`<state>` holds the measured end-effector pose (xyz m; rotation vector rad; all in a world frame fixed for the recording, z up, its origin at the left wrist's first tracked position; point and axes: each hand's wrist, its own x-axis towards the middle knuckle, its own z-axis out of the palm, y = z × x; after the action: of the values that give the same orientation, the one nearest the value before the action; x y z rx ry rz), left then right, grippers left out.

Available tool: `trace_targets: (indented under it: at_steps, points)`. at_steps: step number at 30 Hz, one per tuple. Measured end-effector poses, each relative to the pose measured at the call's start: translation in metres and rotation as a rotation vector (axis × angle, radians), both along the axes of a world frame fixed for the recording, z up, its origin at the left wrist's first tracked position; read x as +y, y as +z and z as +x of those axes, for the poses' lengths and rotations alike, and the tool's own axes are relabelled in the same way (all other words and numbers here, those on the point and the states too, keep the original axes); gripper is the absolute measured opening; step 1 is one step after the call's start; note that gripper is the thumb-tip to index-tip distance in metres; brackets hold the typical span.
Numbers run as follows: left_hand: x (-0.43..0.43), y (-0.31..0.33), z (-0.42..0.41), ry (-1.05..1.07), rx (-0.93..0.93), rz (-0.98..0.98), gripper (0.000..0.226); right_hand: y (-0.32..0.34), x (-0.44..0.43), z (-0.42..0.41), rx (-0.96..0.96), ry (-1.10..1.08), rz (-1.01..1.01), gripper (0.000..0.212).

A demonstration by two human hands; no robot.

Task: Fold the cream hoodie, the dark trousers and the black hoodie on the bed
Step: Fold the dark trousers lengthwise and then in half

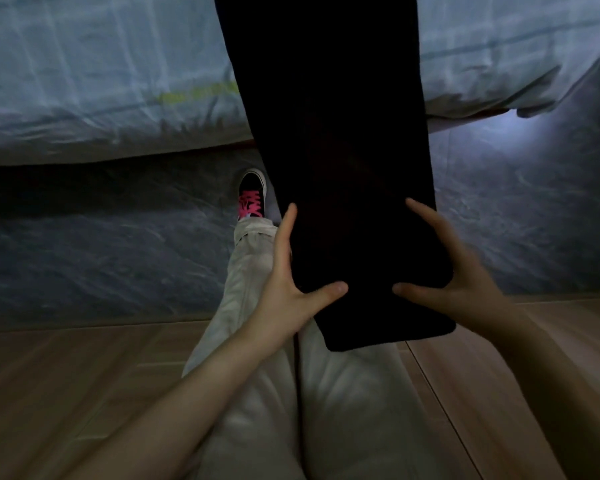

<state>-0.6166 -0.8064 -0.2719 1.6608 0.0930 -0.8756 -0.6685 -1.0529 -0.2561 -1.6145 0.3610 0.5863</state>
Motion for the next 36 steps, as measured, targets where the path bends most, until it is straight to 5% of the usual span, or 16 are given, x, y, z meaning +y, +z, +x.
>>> trace_targets:
  at_steps: [11,16,22,29,36]
  points:
    - [-0.002,0.078,0.042,0.237,-0.141,0.000,0.084,0.070,0.017,0.050,-0.249,-0.156,-0.283,0.079]
    - [-0.002,0.109,0.127,0.328,-0.339,-0.102,0.085,0.103,0.012,0.141,-0.524,-0.154,-0.405,0.087]
    - [-0.016,0.076,0.284,0.301,-0.694,-0.063,0.086,0.067,0.011,0.299,-0.708,-0.138,-0.284,0.088]
    - [-0.036,-0.040,0.374,0.221,-0.495,-0.034,0.097,-0.042,0.008,0.385,-0.483,-0.227,-0.240,0.098]
    - [-0.030,-0.054,0.374,0.232,-0.414,-0.082,0.095,-0.053,0.011,0.383,-0.464,-0.282,-0.298,0.096]
